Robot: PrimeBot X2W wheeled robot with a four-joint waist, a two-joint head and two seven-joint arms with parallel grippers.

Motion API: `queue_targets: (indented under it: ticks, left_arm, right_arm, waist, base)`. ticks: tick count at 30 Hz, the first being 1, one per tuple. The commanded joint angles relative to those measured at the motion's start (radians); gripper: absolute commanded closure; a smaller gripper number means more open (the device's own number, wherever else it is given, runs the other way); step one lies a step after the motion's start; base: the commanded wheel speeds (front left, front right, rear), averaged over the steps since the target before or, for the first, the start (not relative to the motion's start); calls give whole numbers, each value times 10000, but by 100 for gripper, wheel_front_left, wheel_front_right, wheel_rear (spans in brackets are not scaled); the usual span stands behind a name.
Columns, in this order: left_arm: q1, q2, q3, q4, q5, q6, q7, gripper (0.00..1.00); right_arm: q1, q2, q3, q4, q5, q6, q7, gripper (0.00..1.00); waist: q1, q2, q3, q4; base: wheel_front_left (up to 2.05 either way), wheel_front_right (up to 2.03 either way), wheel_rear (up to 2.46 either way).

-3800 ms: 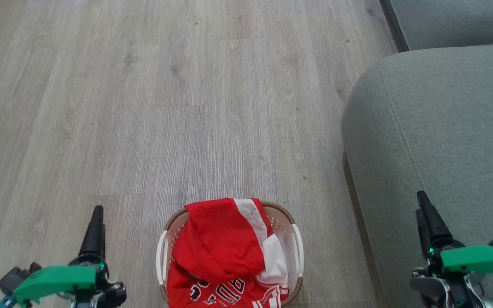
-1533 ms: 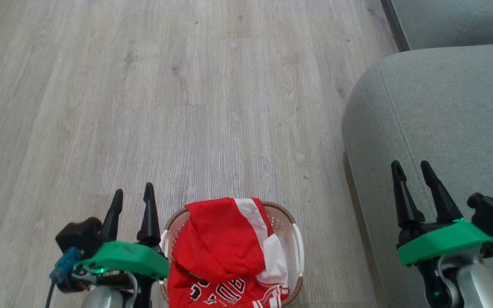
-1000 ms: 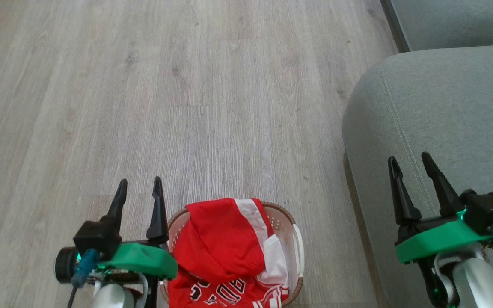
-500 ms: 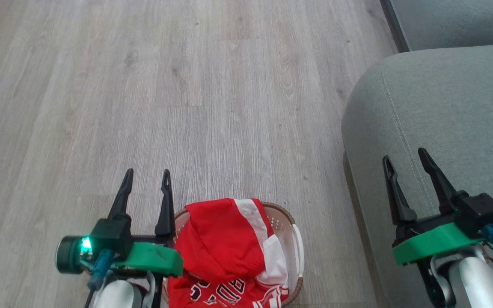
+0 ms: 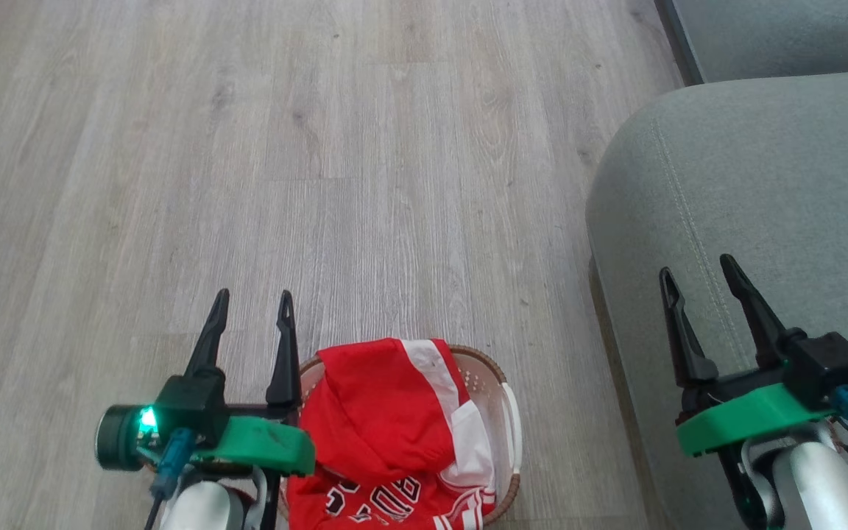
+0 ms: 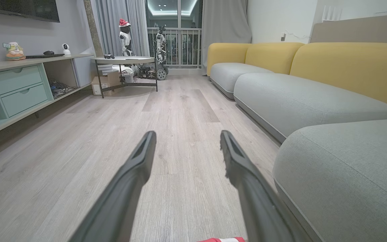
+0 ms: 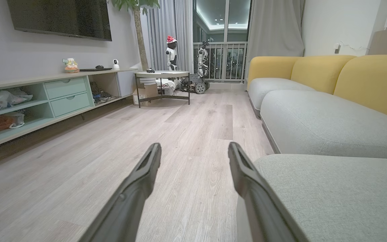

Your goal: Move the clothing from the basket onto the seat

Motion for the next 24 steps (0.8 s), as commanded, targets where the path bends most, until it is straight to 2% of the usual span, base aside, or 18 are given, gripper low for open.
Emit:
queue_targets:
  ticks: [1,12,24]
  left_arm:
    - [-483,93,309,-354,-39,56,-126,0]
    - [-582,93,282,-342,-131,145,-126,0]
    - [-1133,93,106,-153,-320,310,-126,0]
  right_arm:
    - [-484,-187,150,-336,52,-2,-93,0]
    - [-605,-244,1,-447,152,-2,-93,0]
    - [-1074,-518,-128,-790,558,-2,-93,0]
  waist:
    - [0,0,13,-19]
    - [0,0,339,-286]
    - [0,0,1355,-692]
  base:
    - [0,0,0]
    - [0,0,0]
    - [0,0,0]
